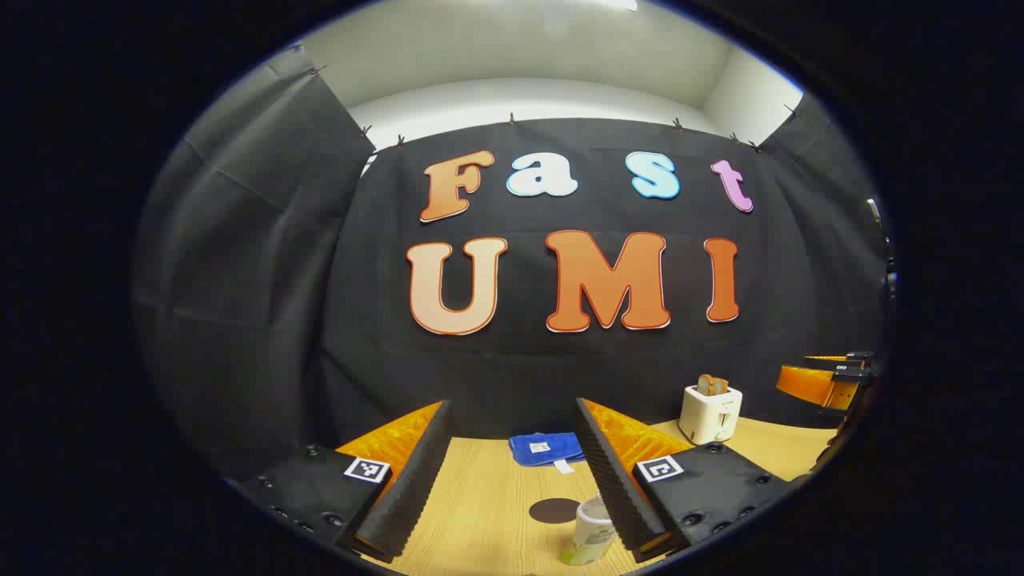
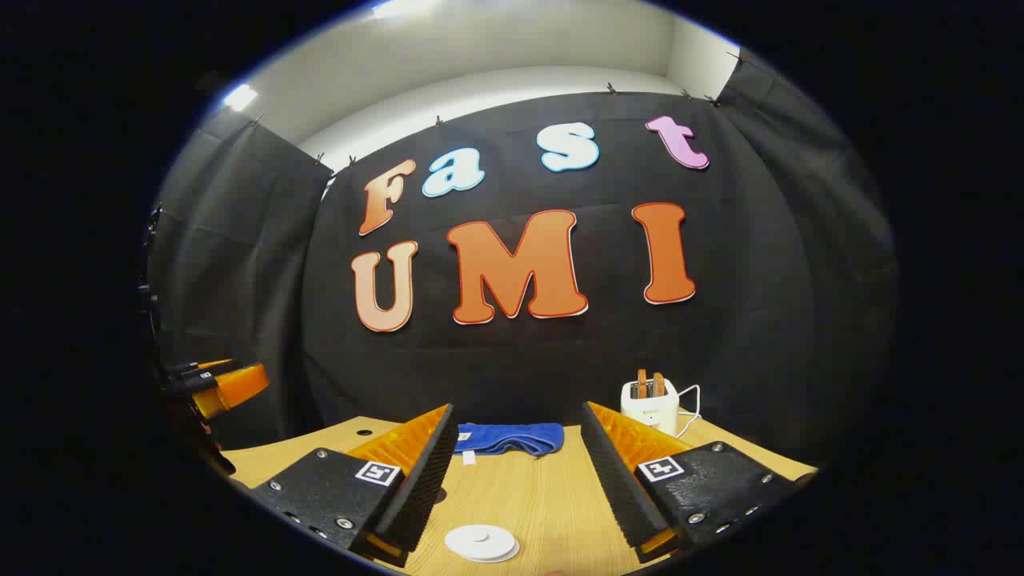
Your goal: Open the teacup lid with one hand, grasp the water bottle and pour water into the teacup with the other hand; after pouring, place the water bottle on the coaster and then close the teacup lid.
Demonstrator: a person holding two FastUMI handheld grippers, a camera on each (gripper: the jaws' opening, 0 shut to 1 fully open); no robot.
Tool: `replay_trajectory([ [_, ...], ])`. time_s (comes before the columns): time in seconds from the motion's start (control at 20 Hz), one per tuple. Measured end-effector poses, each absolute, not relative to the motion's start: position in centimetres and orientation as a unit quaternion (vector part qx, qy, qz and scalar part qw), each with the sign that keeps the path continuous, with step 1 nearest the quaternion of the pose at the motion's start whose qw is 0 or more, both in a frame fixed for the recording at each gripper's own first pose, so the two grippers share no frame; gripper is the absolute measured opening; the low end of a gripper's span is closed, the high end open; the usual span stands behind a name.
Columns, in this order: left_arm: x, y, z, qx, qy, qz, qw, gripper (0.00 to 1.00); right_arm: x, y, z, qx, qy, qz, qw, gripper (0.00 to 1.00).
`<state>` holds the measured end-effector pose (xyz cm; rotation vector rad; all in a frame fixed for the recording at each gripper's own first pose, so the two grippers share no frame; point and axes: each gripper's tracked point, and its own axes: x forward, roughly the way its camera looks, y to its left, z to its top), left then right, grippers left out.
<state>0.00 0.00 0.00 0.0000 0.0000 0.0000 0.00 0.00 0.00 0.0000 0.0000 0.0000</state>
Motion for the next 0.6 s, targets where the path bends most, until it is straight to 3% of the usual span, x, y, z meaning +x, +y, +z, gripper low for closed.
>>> replay_trajectory([
  [0.2,-2.6,-0.7,2.2,0.005,-0.021,0.001,1.0,0.96,-3.3,2.9,4.3,0.037,-0.039,0.068,0.996,0.92],
  [0.4,-3.8,-1.4,3.8,0.042,-0.042,0.0,0.998,0.95,-3.6,1.8,4.0,0.004,-0.062,0.043,0.997,0.92],
  [0.6,-4.4,-2.5,2.3,0.045,-0.019,-0.011,0.999,0.97,-3.7,2.5,2.9,-0.005,-0.043,0.038,0.998,0.92],
])
